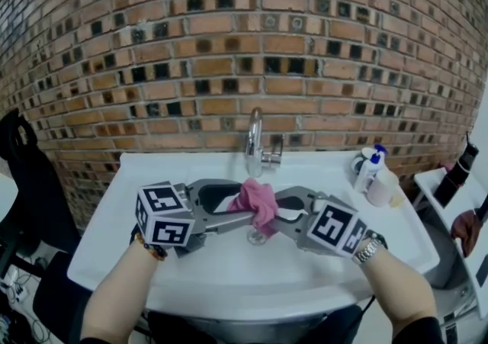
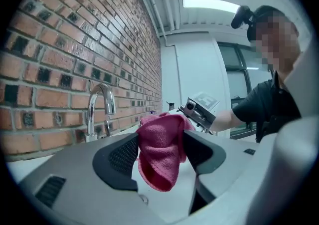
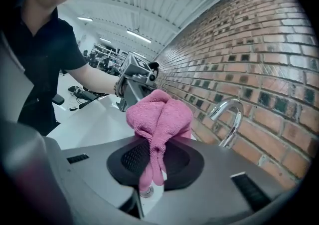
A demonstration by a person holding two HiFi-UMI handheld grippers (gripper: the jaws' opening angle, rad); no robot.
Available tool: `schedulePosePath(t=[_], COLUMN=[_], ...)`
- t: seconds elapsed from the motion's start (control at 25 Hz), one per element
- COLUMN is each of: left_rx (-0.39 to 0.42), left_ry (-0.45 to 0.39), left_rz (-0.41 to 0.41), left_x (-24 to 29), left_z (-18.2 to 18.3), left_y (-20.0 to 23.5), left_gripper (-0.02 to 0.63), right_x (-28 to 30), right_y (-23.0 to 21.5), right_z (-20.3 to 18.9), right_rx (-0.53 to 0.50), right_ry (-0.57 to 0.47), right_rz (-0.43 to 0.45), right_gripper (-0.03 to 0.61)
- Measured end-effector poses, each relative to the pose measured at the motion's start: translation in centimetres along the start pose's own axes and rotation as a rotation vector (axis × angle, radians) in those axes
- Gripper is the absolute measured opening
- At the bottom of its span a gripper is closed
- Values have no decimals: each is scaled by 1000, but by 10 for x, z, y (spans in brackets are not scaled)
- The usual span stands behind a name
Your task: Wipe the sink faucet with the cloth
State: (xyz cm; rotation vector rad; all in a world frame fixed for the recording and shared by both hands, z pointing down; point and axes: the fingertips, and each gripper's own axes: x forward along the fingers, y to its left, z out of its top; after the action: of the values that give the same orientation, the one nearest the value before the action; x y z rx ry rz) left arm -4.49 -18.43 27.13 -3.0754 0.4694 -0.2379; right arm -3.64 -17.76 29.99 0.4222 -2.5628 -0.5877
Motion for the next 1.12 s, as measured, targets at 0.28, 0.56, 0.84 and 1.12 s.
schedulePosePath(t=[0.28, 0.56, 0.84, 1.12], left_rx=[-18, 57, 62, 128], left_ry=[19, 6, -126, -235], left_rz=[-121, 9, 184, 389], left_x=[8, 4, -15, -31], left_z=[-6, 5, 32, 65], left_y=[-24, -8, 28, 59], left_gripper=[217, 103, 97, 97], right_x=[4, 8, -3, -22], right_y=[17, -5, -40, -77], right_z=[6, 2, 10, 16], right_rx=[-52, -5, 136, 258], right_ry=[-1, -16, -128, -226], right_rz=[52, -73, -206, -388], right_gripper=[49, 69, 95, 95])
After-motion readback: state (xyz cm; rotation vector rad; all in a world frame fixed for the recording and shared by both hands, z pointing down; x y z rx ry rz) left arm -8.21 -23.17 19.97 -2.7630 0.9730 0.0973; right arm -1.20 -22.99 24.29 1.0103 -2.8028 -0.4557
